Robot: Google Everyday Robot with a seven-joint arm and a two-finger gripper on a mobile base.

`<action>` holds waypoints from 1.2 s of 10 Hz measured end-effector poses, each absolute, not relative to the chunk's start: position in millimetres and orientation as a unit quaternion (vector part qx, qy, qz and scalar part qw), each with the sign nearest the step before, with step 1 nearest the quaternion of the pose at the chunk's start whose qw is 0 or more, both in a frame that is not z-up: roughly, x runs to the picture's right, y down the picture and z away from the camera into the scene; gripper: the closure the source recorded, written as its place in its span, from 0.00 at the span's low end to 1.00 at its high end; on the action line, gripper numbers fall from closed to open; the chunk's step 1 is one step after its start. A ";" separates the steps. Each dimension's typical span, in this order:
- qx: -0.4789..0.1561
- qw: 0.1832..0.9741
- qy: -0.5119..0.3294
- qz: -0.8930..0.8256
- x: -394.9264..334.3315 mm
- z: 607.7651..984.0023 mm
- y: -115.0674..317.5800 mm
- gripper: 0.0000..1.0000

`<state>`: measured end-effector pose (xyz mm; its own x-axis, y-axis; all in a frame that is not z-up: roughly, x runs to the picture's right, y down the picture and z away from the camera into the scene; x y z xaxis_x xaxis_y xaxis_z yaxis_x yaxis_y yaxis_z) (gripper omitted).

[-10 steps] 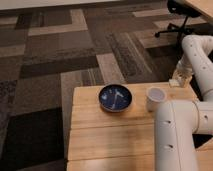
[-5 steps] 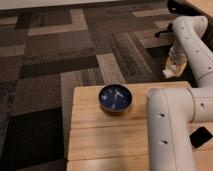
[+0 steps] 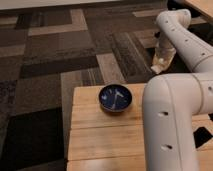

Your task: Place the white sponge in the ceramic bowl

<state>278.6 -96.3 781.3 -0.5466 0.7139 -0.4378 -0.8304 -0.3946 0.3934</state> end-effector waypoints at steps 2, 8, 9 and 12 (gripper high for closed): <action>-0.115 0.491 0.287 0.814 254.7 771.4 -74.9 1.00; -0.129 0.503 0.285 0.806 232.2 763.9 -56.4 1.00; -0.128 0.503 0.285 0.806 232.5 763.8 -56.4 1.00; -0.127 0.506 0.286 0.804 233.2 764.6 -55.6 1.00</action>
<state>233.2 -55.6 764.6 -0.4566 0.7403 -0.4935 -0.8856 -0.3249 0.3320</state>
